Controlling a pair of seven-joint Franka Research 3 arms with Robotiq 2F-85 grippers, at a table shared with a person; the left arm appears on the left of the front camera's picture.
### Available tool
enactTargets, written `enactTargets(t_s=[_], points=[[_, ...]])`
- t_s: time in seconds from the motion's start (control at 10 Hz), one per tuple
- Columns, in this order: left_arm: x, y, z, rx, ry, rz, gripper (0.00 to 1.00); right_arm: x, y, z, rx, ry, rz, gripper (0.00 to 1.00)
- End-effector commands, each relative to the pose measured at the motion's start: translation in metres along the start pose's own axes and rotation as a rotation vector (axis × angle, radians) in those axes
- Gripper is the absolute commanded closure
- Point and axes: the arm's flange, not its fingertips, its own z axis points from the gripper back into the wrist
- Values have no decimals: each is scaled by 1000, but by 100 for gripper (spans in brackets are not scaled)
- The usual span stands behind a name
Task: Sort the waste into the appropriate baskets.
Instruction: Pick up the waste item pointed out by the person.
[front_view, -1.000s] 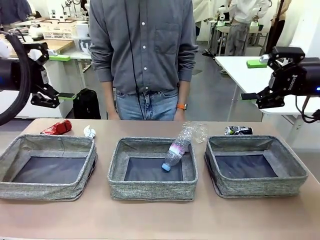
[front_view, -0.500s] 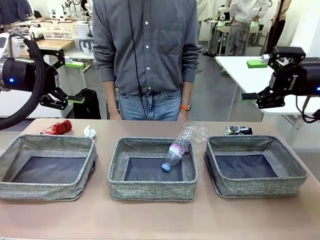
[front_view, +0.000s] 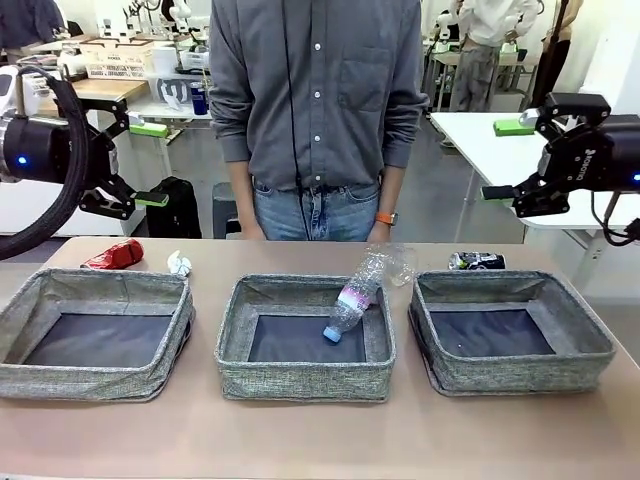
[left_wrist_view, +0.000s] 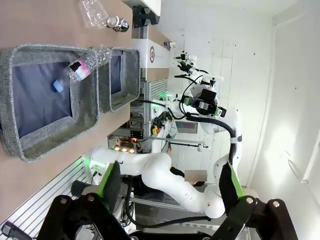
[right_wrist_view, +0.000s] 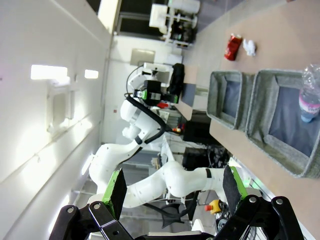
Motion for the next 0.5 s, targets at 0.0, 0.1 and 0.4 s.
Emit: enactTargets(t_s=[0.0, 0.1, 0.4], points=[[0, -3, 1, -22, -13, -9, 0, 3, 4, -2, 18, -7, -9, 0], [0, -3, 1, -22, -13, -9, 0, 3, 4, -2, 18, -7, -9, 0], [0, -3, 1, -22, -13, -9, 0, 3, 4, -2, 18, -7, -9, 0]])
